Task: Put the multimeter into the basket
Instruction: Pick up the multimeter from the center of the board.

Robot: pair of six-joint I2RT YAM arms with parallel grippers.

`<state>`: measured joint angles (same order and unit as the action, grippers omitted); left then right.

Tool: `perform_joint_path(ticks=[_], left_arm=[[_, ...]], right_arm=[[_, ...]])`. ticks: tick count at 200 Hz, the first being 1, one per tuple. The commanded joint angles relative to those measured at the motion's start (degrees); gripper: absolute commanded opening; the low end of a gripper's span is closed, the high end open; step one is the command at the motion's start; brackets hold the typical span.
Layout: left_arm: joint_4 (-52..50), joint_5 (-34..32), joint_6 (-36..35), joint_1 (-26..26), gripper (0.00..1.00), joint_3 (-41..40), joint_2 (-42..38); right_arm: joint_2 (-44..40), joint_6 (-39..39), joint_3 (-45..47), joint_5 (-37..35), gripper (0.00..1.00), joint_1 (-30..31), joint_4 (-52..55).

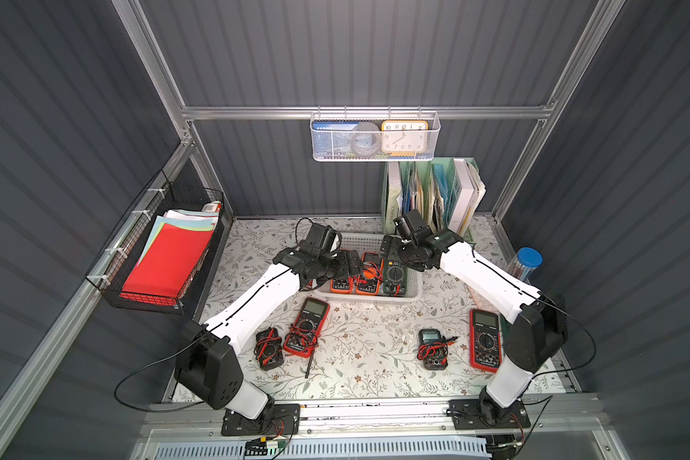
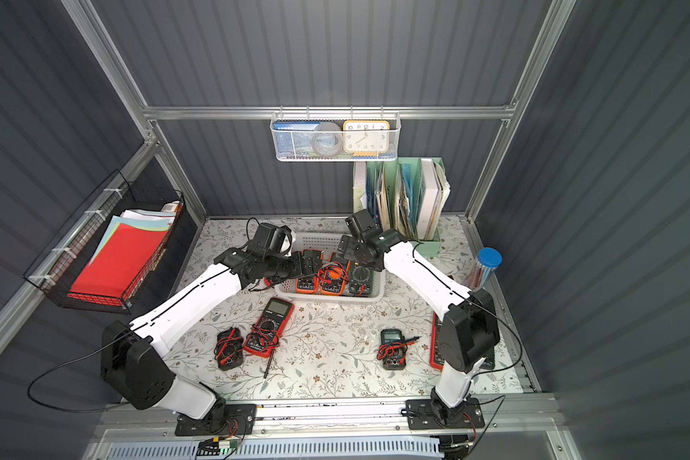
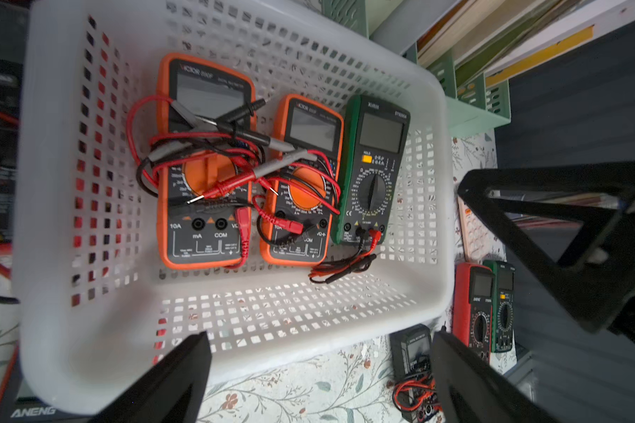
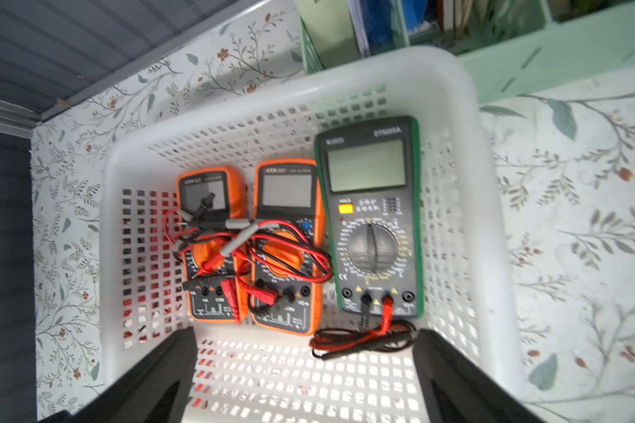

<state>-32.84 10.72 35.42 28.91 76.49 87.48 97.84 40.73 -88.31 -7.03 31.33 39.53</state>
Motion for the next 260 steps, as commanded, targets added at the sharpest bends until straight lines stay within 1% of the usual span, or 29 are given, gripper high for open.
perform_joint_path(ticks=[1,35,49,74,97,123,130,142,177,205,236,260], left_arm=[[1.1,0.1,0.5,2.8,0.99,-1.8,-2.5],[2.7,-2.4,2.0,7.2,0.99,-5.5,-4.2],[4.1,-2.8,3.4,7.7,0.99,-7.7,-5.4],[4.2,-6.0,4.3,7.8,0.99,-10.9,-8.1],[0.6,-9.3,2.9,7.8,0.99,-11.5,-10.4],[-7.6,-13.6,-1.8,7.8,0.99,-11.6,-13.7],[-8.3,-14.4,-2.7,7.8,0.99,-11.6,-14.5],[-9.9,-16.1,-5.3,7.8,0.99,-11.9,-15.6],[-15.1,-22.0,-8.5,7.8,0.99,-15.2,-16.7],[-15.7,-23.8,-9.4,7.7,0.99,-18.8,-15.8],[-17.8,-23.3,-10.6,7.5,0.99,-20.0,-12.1],[-18.3,-20.9,-11.9,6.2,0.99,-20.2,-9.6]], right_arm=[[-4.7,-1.6,4.7,-2.0,0.98,-0.3,-0.1],[-13.6,-1.9,13.8,-2.4,0.99,-0.3,1.0],[-16.8,-1.4,17.1,-1.4,0.99,-0.2,1.0],[-20.5,0.3,20.9,0.7,0.98,0.1,2.9],[-22.8,2.4,24.2,2.0,0.98,0.9,2.0],[-24.6,4.1,26.5,2.4,0.98,2.3,1.4],[-25.1,4.6,27.2,2.6,0.98,2.8,0.8],[-25.6,5.5,28.1,2.8,0.98,3.8,-0.3],[-24.8,8.0,29.2,3.0,0.98,7.4,-3.4],[-23.4,9.1,29.5,3.4,0.98,9.6,-6.1],[-21.8,9.8,29.6,4.3,0.98,11.0,-8.8],[-21.0,9.8,29.4,4.9,0.98,11.5,-10.2]])
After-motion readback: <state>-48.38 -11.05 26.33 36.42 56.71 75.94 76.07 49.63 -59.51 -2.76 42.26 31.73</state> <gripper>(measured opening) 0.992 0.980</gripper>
